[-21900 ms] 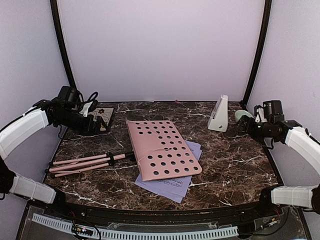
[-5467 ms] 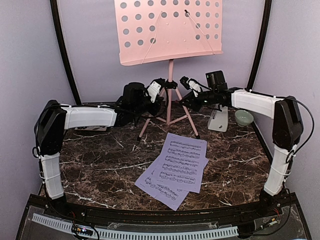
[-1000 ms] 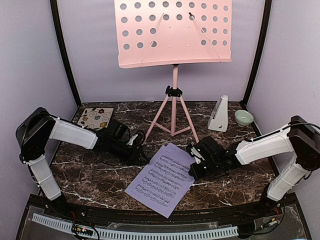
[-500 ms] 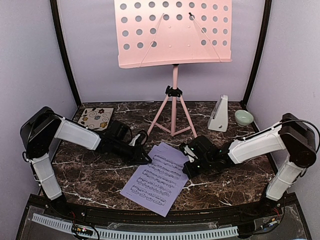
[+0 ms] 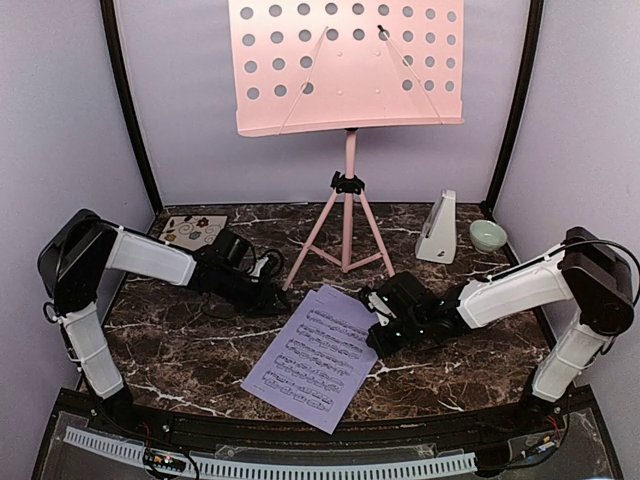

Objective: Set up the instrument practice props

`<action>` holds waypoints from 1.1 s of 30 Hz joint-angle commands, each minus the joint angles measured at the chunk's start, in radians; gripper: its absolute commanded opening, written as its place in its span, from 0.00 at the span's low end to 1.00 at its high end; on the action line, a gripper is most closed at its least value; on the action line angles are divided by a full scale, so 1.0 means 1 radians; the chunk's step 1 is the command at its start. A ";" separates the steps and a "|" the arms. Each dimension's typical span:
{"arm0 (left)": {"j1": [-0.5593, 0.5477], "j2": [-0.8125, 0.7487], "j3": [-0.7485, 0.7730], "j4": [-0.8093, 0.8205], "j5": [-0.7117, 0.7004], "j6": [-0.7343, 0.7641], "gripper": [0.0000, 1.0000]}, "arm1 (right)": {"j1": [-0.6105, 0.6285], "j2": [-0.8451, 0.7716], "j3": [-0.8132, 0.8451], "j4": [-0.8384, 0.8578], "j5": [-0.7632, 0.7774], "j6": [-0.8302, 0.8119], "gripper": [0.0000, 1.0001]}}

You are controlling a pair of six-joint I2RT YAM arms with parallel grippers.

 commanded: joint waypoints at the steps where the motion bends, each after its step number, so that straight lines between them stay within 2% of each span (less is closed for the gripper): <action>1: -0.008 0.065 0.020 -0.014 0.075 0.019 0.44 | 0.008 0.016 -0.021 -0.093 0.032 -0.019 0.06; 6: -0.037 0.086 0.015 0.058 0.140 -0.019 0.36 | 0.008 0.020 -0.012 -0.090 0.028 -0.022 0.06; 14: -0.071 0.057 0.008 0.191 0.161 -0.083 0.23 | 0.008 0.022 0.003 -0.096 0.027 -0.032 0.06; 20: -0.077 0.037 0.008 0.205 0.108 -0.074 0.17 | 0.008 0.013 0.001 -0.101 0.030 -0.035 0.06; 27: -0.101 0.093 0.035 0.221 0.094 -0.078 0.15 | 0.008 -0.004 0.003 -0.097 0.039 -0.042 0.08; 32: -0.117 0.054 0.033 0.214 0.041 -0.043 0.00 | 0.008 -0.026 0.019 -0.108 0.052 -0.047 0.10; 33: -0.118 0.035 0.027 0.211 0.025 -0.029 0.00 | 0.008 -0.034 0.021 -0.108 0.055 -0.047 0.11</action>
